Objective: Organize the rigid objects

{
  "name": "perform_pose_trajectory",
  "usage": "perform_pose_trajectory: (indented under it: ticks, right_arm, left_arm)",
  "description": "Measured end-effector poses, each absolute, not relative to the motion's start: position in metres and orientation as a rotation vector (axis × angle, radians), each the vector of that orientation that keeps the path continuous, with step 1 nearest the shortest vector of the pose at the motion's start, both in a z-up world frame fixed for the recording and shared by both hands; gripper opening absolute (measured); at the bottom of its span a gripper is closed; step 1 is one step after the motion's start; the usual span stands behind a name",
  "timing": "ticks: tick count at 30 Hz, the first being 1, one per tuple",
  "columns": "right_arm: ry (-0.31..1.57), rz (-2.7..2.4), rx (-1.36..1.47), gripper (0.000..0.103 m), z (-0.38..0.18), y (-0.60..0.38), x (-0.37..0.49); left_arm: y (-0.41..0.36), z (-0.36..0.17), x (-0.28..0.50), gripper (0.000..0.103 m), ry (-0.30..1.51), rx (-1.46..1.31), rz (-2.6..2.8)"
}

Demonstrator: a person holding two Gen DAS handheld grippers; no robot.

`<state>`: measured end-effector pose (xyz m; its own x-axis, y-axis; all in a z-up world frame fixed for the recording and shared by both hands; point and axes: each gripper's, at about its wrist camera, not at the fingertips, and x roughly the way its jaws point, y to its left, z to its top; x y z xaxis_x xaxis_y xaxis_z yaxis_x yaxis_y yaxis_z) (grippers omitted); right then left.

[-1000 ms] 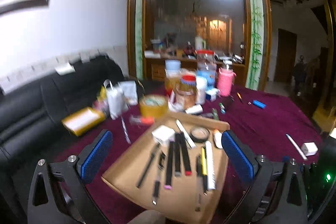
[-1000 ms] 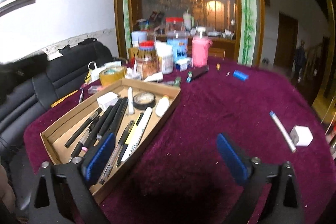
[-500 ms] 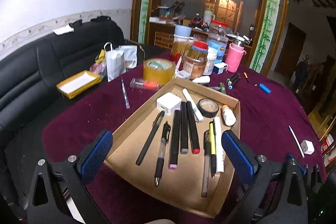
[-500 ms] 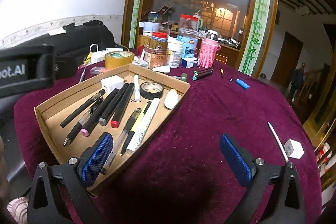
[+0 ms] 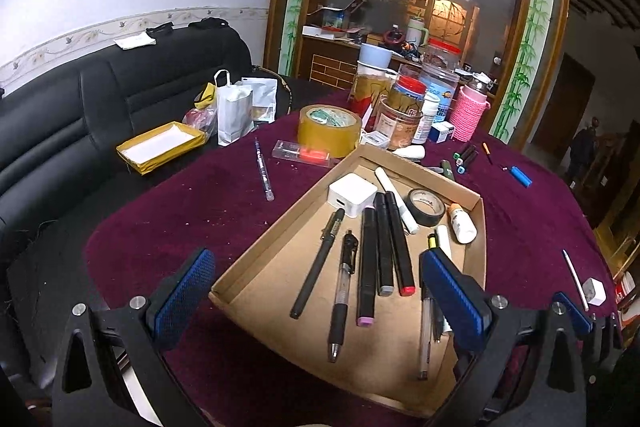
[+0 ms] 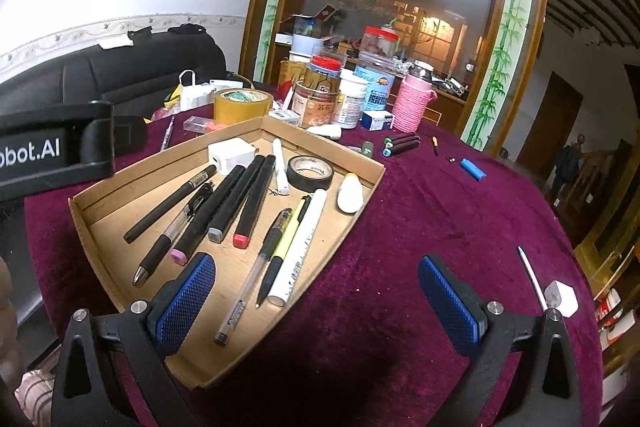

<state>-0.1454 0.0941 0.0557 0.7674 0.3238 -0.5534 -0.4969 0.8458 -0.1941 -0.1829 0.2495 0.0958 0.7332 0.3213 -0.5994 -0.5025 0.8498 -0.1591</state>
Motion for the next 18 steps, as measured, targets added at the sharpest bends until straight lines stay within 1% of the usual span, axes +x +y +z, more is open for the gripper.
perform_pose_trajectory:
  ticks: [18]
  right_arm:
    - [0.560, 0.468, -0.345, 0.103, 0.0536, 0.0965, -0.1426]
  left_arm:
    - [0.2537, 0.0916, -0.1845, 0.103, 0.609, -0.321, 0.499]
